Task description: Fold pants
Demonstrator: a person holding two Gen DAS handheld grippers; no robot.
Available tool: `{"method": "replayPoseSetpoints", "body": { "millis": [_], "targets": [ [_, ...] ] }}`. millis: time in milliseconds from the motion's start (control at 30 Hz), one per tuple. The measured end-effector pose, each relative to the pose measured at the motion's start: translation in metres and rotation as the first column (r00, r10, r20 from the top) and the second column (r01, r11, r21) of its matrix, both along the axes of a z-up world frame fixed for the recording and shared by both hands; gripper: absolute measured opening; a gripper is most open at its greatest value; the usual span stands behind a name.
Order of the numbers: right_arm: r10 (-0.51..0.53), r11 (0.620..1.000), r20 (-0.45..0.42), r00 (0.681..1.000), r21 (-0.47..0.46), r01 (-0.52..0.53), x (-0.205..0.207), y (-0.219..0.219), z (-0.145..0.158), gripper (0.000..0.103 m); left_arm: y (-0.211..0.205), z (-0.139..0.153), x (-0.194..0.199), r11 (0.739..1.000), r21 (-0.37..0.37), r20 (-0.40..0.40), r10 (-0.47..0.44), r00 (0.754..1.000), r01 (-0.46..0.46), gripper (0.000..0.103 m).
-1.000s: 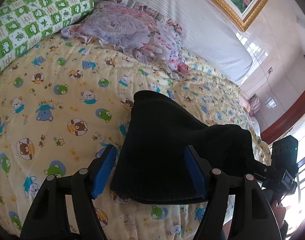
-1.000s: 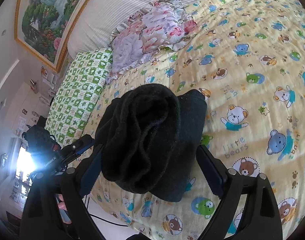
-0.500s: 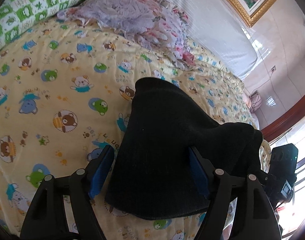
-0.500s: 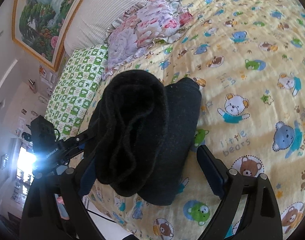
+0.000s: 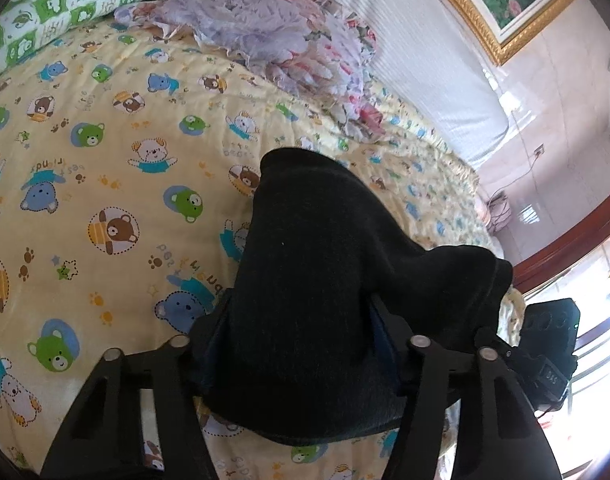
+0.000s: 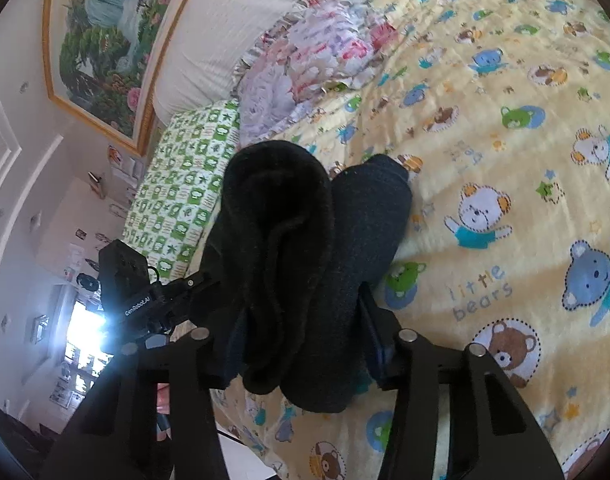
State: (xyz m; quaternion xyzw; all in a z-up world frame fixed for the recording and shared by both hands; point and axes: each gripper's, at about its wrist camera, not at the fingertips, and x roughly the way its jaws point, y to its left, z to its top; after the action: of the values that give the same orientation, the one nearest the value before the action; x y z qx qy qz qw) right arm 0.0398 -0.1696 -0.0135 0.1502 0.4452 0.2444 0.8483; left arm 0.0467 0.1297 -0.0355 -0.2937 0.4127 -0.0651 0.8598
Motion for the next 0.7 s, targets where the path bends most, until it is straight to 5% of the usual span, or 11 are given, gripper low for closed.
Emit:
{"method": "replayPoseSetpoints", "body": {
  "millis": [133,700],
  "targets": [
    [0.022,1.000,0.024,0.999,0.013,-0.023,0.002,0.005,0.007,0.047,0.002,0.012,-0.003,1.000,-0.009,0.042,0.007,0.999,-0.006,0.045],
    [0.126,0.992,0.110,0.986,-0.026,-0.124,0.095,0.047,0.043,0.046,0.031,0.061,0.045,0.989,0.109,0.149,0.082,0.985,-0.099,0.040]
  ]
}}
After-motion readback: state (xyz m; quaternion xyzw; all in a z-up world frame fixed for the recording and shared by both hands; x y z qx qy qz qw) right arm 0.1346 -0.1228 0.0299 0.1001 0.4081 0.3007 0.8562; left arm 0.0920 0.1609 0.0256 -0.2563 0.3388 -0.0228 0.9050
